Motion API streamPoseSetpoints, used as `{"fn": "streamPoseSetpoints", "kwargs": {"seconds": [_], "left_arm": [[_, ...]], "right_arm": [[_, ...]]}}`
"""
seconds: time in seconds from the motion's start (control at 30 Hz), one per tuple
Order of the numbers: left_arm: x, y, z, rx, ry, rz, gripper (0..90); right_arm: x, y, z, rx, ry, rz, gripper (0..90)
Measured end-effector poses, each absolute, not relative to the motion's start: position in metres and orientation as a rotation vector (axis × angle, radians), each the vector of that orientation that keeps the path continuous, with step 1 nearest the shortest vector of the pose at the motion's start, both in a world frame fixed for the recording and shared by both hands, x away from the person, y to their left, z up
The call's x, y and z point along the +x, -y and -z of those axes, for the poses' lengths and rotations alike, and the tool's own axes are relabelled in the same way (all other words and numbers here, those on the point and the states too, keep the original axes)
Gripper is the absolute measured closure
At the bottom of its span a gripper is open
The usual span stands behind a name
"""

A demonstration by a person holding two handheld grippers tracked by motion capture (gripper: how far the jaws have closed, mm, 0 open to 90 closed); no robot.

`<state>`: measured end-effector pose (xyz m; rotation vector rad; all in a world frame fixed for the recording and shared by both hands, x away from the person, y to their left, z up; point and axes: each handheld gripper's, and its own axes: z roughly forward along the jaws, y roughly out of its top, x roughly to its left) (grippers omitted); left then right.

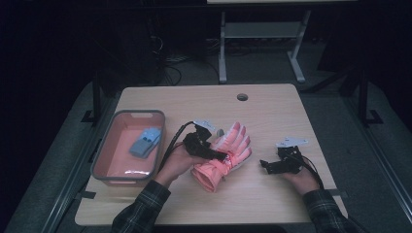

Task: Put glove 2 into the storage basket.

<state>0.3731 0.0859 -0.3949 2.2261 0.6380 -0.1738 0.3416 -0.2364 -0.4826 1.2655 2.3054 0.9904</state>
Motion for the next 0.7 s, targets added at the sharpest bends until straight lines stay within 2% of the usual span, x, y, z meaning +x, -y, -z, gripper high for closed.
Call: {"fn": "streamPoseSetpoints", "kwargs": {"seconds": [0.7], "left_arm": [[0.377, -0.148, 0.34, 2.166, -0.745, 0.043, 63.7]], "right_arm": [[0.342, 0.236, 0.483, 1.261, -2.306, -0.989, 6.8]]}}
